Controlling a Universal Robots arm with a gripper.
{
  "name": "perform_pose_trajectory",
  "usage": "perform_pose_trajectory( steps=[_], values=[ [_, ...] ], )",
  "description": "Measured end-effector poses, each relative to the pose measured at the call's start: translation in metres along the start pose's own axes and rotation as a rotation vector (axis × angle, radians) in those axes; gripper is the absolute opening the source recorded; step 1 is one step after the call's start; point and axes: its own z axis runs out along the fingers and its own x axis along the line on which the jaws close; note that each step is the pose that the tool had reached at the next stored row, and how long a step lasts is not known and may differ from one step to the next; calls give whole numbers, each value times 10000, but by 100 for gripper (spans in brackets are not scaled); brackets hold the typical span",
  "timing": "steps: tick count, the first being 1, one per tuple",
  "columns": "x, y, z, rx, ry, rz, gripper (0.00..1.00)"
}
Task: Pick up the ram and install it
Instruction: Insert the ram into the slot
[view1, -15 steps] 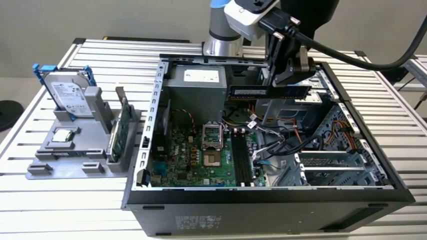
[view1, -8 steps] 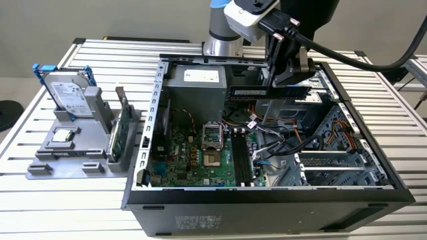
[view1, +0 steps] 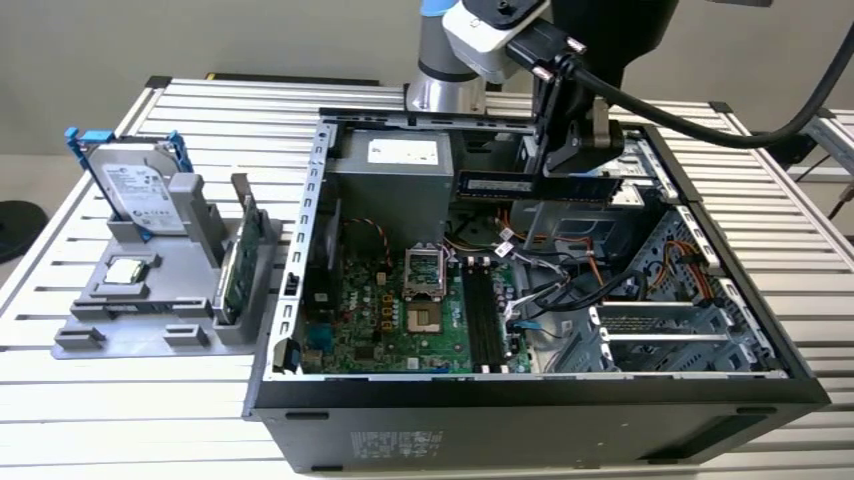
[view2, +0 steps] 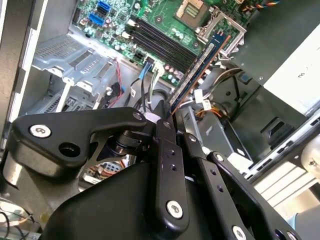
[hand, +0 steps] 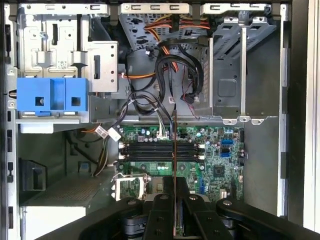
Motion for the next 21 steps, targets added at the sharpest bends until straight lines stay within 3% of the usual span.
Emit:
perform_pose_trajectory(
  steps=[21],
  values=[
    [0,-2,52,18,-100,2553,0]
  ],
)
